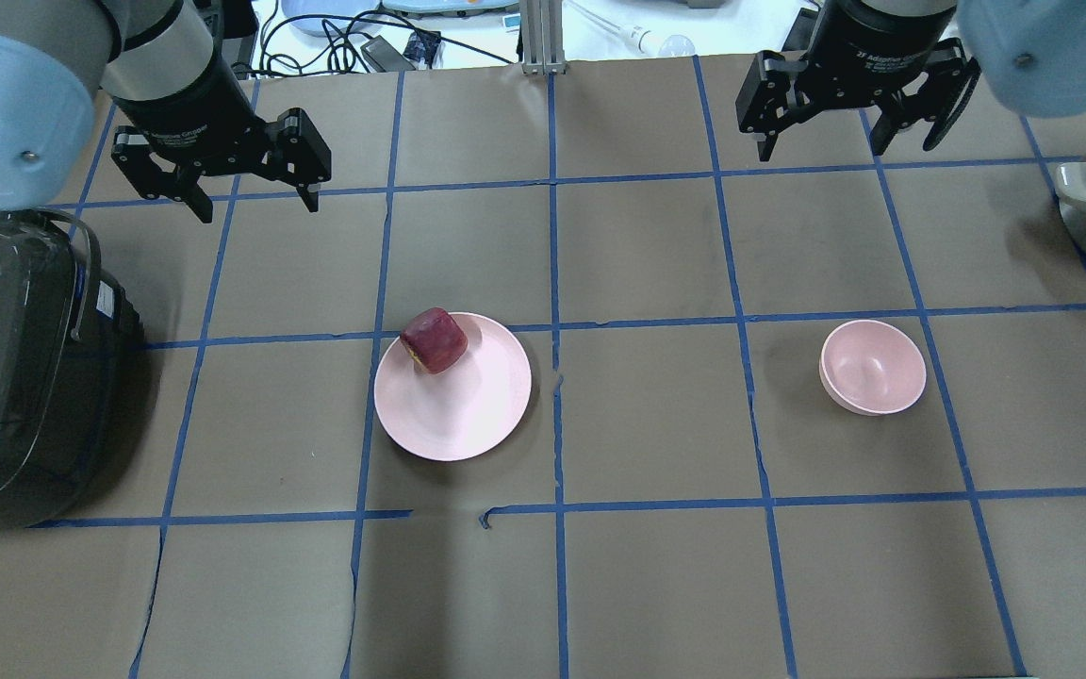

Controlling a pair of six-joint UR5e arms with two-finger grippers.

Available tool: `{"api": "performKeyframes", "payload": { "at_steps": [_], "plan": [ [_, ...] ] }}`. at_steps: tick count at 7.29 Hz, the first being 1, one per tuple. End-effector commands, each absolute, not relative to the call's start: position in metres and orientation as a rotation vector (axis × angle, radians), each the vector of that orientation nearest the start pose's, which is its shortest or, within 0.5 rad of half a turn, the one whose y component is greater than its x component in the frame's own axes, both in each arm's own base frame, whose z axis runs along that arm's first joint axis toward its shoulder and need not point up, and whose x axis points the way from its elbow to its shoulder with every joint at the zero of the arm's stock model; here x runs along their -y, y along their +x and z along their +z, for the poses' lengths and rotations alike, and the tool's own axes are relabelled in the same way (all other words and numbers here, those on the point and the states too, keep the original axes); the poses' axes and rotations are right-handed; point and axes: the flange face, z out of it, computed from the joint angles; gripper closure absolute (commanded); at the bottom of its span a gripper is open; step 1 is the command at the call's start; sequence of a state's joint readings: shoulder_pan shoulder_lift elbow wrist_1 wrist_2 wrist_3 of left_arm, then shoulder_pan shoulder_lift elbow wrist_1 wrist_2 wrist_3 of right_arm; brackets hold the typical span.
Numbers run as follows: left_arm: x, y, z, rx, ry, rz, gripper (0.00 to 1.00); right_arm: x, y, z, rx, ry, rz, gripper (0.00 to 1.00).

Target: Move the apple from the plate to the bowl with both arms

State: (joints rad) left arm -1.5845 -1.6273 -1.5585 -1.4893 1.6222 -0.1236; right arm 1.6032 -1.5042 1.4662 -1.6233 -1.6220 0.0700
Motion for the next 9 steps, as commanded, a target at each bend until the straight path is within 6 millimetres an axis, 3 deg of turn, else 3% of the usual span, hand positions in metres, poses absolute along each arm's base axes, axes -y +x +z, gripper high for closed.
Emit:
{"api": "performKeyframes", "payload": {
  "at_steps": [1,3,5,6,7,8,9],
  "plan": [
    [0.522,-0.138,0.440,-3.100,-0.178,-0.005,0.00,0.527,0.136,0.513,-3.184,0.099,-0.155,0.00],
    [0.537,-0.149,0.411,-3.171,-0.276,-0.075,0.00,0.527,0.134,0.512,-3.173,0.159,-0.153,0.00],
    [0.548,-0.151,0.372,-3.155,-0.408,-0.010,0.00,0.526,0.135,0.513,-3.171,0.166,-0.153,0.00],
    [0.555,-0.155,0.357,-3.126,-0.592,0.009,0.00,0.528,0.135,0.509,-3.169,0.161,-0.145,0.00],
    [0.566,-0.178,0.347,-3.114,-0.733,-0.080,0.00,0.530,0.138,0.511,-3.156,0.158,-0.177,0.00],
    [0.572,-0.187,0.322,-3.048,-0.934,-0.031,0.00,0.530,0.137,0.512,-3.157,0.160,-0.182,0.00],
    [0.577,-0.189,0.307,-3.019,-1.001,-0.008,0.00,0.530,0.135,0.510,-3.169,0.166,-0.167,0.00]
  ]
}}
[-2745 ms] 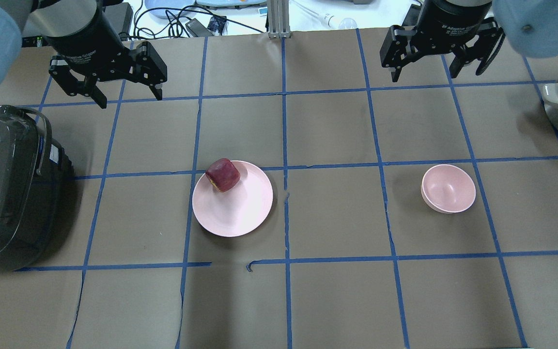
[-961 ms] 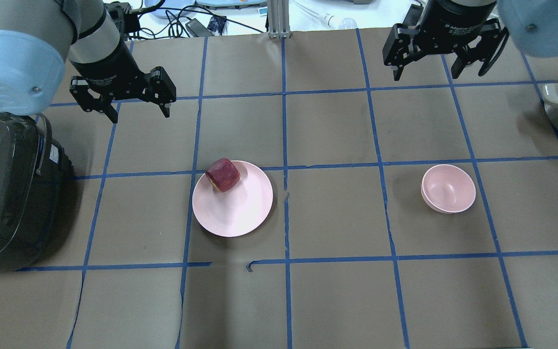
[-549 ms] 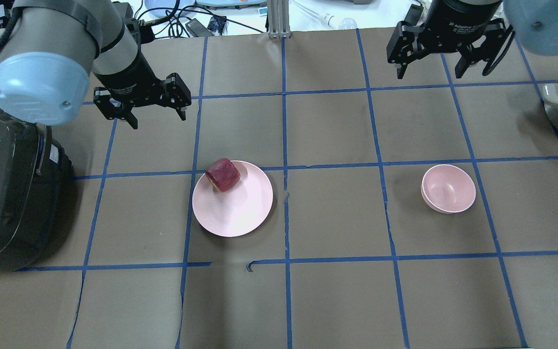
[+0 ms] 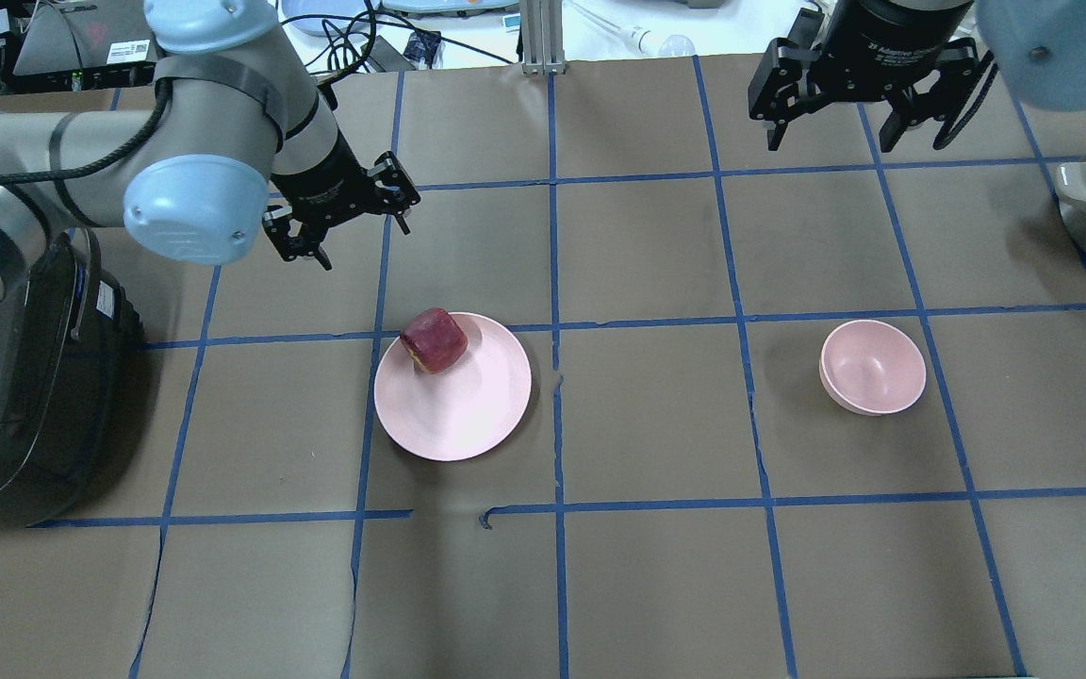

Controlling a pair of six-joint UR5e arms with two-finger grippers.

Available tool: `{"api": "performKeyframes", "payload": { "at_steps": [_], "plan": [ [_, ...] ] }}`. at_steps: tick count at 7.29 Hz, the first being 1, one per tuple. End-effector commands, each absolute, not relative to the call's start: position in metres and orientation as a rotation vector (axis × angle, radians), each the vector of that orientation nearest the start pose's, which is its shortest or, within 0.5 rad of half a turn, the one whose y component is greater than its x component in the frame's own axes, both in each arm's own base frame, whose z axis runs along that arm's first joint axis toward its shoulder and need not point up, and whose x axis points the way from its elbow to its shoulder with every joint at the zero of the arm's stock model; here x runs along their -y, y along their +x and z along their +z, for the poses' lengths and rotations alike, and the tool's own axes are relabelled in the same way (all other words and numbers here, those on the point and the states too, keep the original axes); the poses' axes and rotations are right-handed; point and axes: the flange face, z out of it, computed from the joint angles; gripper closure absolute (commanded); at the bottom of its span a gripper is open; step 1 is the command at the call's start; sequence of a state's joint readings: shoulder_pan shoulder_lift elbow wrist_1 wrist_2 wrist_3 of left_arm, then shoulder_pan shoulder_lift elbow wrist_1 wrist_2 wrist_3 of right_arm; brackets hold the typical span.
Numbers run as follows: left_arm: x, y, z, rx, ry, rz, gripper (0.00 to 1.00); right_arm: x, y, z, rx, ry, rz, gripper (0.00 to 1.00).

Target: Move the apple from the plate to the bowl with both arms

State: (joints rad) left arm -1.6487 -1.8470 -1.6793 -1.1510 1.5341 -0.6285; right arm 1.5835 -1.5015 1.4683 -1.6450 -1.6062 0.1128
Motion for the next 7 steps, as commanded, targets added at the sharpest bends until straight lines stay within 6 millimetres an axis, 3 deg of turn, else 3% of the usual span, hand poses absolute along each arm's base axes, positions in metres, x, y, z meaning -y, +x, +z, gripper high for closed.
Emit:
{"api": "performKeyframes", "payload": {
  "at_steps": [1,2,4,6,7],
  "plan": [
    [0.576,-0.192,0.291,-2.989,-1.036,0.031,0.00,0.530,0.131,0.507,-3.176,0.164,-0.151,0.00],
    [0.578,-0.192,0.279,-2.965,-1.096,0.042,0.00,0.535,0.105,0.497,-3.167,0.223,-0.114,0.00],
    [0.572,-0.194,0.263,-2.950,-1.111,0.082,0.00,0.538,0.023,0.464,-3.163,0.251,0.000,0.00],
    [0.560,-0.197,0.235,-2.914,-1.140,0.163,0.00,0.518,-0.033,0.389,-3.033,0.144,0.150,0.00],
    [0.546,-0.200,0.220,-2.899,-1.120,0.209,0.00,0.511,-0.053,0.354,-3.052,0.098,0.097,0.00]
  ]
}}
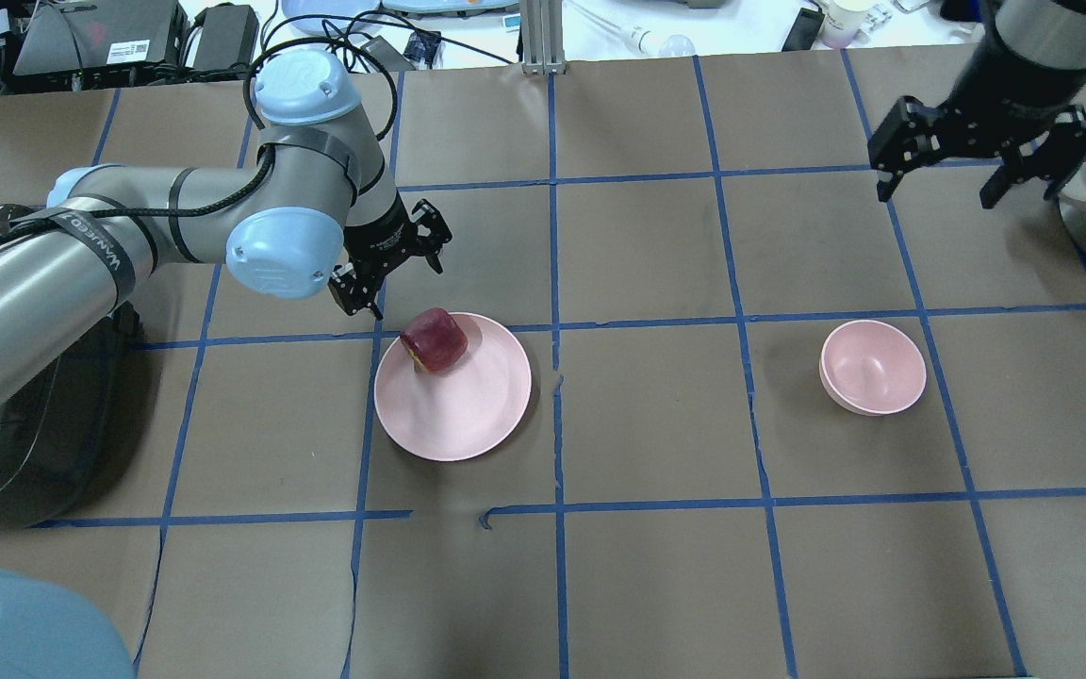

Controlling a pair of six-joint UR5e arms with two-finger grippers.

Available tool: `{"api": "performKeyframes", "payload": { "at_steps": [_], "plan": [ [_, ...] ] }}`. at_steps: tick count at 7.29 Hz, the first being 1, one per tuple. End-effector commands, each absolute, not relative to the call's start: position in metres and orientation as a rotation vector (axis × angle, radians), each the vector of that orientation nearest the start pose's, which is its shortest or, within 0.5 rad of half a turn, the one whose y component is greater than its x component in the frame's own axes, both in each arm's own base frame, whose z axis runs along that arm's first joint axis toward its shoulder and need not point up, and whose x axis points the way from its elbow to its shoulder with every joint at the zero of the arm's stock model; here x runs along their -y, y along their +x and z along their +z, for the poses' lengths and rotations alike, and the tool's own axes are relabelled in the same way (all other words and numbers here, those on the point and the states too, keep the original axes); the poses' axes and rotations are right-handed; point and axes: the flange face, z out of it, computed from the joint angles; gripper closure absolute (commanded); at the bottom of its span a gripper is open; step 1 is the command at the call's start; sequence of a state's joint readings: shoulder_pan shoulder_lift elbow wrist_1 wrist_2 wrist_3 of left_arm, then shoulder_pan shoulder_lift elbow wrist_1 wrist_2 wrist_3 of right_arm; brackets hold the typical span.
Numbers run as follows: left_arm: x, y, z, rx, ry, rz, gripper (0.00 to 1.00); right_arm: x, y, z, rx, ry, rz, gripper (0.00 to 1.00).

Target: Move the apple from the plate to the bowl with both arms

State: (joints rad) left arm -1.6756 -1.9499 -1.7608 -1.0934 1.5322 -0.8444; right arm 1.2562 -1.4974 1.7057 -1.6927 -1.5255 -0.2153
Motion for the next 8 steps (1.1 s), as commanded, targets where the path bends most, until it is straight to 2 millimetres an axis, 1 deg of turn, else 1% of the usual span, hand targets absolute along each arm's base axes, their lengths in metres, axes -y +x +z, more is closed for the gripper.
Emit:
{"api": "performKeyframes", "payload": {
  "at_steps": [1,2,3,4,5,6,7,8],
  "plan": [
    [0.544,-0.201,0.217,-2.898,-1.115,0.216,0.00,0.496,-0.070,0.302,-3.048,0.112,0.091,0.01],
    [0.551,-0.202,0.219,-2.923,-1.126,0.160,0.00,0.481,-0.069,0.257,-3.061,0.078,0.048,0.07],
    [0.552,-0.205,0.213,-2.944,-1.130,0.173,0.00,0.467,-0.064,0.233,-3.066,0.078,0.056,0.23],
    [0.553,-0.206,0.208,-2.941,-1.127,0.183,0.00,0.468,-0.064,0.218,-3.075,0.075,0.031,0.27],
    [0.554,-0.207,0.199,-2.944,-1.129,0.192,0.00,0.469,-0.065,0.205,-3.066,0.078,0.055,0.34],
    [0.552,-0.208,0.190,-2.938,-1.117,0.217,0.00,0.468,-0.063,0.202,-3.057,0.074,0.062,0.52],
    [0.551,-0.212,0.189,-2.942,-1.096,0.217,0.02,0.469,-0.064,0.203,-3.062,0.066,0.040,0.69],
    [0.551,-0.213,0.188,-2.942,-1.090,0.218,0.17,0.471,-0.065,0.206,-3.071,0.056,0.027,0.86]
  ]
}}
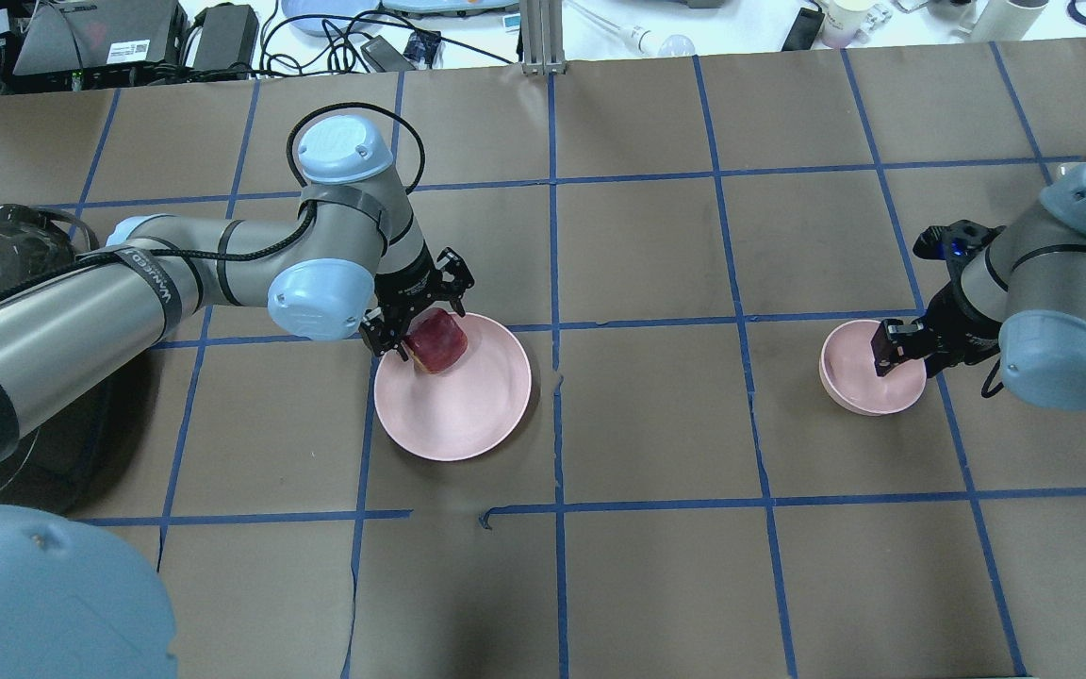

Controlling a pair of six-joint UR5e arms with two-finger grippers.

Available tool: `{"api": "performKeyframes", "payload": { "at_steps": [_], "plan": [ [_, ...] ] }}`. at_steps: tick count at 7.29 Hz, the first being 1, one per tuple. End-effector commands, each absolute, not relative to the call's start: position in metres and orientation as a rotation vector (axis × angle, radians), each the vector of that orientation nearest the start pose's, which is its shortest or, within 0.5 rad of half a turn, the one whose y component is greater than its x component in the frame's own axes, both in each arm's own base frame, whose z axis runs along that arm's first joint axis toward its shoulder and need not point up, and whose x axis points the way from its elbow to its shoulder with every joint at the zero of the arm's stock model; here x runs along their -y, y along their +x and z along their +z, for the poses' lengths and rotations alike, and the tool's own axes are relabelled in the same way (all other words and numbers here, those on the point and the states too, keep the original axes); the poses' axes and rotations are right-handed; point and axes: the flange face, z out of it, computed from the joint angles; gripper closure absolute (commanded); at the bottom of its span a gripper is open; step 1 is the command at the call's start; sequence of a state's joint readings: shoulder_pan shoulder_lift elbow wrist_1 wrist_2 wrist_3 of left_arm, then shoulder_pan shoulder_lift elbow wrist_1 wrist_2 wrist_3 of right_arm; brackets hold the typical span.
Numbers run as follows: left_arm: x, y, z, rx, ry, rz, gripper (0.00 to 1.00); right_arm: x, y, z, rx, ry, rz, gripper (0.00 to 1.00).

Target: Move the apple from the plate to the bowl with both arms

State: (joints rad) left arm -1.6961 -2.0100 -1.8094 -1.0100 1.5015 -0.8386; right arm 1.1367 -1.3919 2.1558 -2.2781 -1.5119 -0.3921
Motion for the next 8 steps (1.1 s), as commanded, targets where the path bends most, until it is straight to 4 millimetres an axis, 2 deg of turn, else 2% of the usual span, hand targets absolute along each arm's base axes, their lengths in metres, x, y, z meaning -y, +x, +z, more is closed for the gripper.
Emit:
{"api": "performKeyframes", "payload": {
  "at_steps": [1,2,3,4,5,6,7,8],
  "plan": [
    [0.552,-0.214,0.187,-2.948,-1.093,0.222,0.30,0.471,-0.065,0.206,-3.074,0.056,0.024,1.00],
    [0.553,-0.224,0.191,-3.067,-1.030,0.282,0.56,0.472,-0.066,0.207,-3.075,0.056,0.020,1.00],
    [0.554,-0.225,0.200,-3.130,-0.916,0.262,0.59,0.475,-0.063,0.214,-3.074,0.053,-0.009,1.00],
    [0.557,-0.224,0.220,-3.166,-0.868,0.205,0.67,0.489,-0.060,0.232,-3.076,0.044,-0.062,1.00],
    [0.559,-0.231,0.247,-3.203,-0.794,0.151,0.74,0.509,-0.044,0.248,-3.028,0.031,-0.124,1.00],
    [0.557,-0.232,0.263,-3.203,-0.772,0.170,0.90,0.518,-0.018,0.258,-2.994,0.039,-0.130,1.00],
    [0.553,-0.230,0.284,-3.233,-0.684,0.137,0.92,0.518,0.020,0.256,-2.985,0.064,-0.113,1.00],
    [0.548,-0.232,0.304,-3.283,-0.487,0.068,0.93,0.518,0.064,0.250,-2.966,0.122,-0.085,1.00]
  ]
}}
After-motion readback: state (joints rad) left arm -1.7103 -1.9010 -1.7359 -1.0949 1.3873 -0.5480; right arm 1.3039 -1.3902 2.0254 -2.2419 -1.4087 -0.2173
